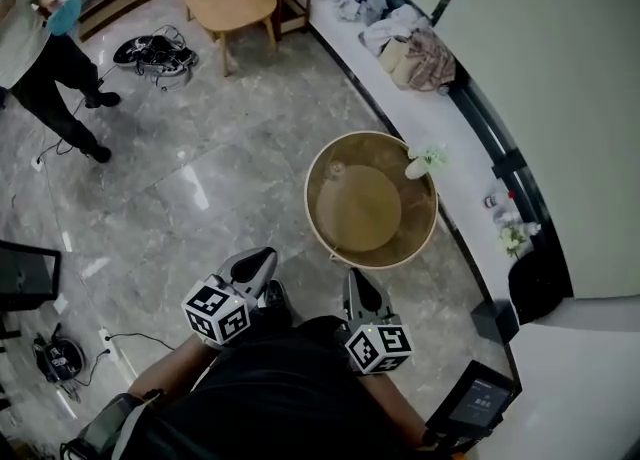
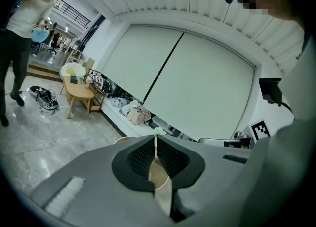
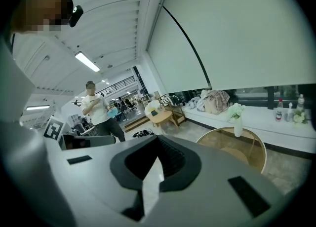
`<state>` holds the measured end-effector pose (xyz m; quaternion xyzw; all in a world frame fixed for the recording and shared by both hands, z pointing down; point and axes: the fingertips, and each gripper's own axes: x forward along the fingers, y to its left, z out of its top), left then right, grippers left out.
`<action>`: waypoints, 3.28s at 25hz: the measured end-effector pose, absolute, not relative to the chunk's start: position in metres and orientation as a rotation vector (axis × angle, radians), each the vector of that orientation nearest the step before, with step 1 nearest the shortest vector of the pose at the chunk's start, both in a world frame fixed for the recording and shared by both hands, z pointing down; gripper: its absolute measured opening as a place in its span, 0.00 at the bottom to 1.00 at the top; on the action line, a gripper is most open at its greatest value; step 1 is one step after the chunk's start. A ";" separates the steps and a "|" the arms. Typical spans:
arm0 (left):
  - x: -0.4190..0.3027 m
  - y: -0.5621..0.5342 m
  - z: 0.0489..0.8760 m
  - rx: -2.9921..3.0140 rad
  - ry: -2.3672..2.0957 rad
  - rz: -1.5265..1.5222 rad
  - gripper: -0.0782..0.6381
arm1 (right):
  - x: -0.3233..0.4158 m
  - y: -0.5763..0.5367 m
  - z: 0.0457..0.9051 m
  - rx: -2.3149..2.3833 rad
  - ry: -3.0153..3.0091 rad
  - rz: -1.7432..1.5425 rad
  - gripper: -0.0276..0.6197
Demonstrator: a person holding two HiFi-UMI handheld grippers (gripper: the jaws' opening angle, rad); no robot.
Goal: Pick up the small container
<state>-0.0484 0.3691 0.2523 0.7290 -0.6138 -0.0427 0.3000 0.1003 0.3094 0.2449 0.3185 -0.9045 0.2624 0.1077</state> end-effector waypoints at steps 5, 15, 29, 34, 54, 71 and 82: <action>-0.069 0.364 0.262 1.927 -1.606 -0.103 0.12 | 0.080 0.304 0.253 0.937 -2.632 0.796 0.04; -0.095 0.311 0.276 1.912 -1.579 -0.045 0.12 | 0.036 0.251 0.278 0.898 -2.624 0.887 0.04; -0.089 0.167 0.274 2.063 -1.588 0.120 0.12 | 0.038 0.118 0.293 0.950 -2.623 0.974 0.04; -0.077 0.137 0.286 2.120 -1.534 0.219 0.12 | 0.053 0.088 0.300 1.012 -2.602 1.004 0.04; -0.093 0.020 0.435 2.257 -1.317 0.657 0.12 | 0.085 0.020 0.405 1.391 -2.303 1.131 0.04; -0.055 -0.020 0.620 2.346 -0.951 1.000 0.48 | 0.094 0.021 0.486 1.503 -2.115 1.313 0.04; -0.048 -0.031 0.719 2.222 -0.922 1.165 0.56 | 0.106 0.028 0.535 1.493 -2.038 1.383 0.04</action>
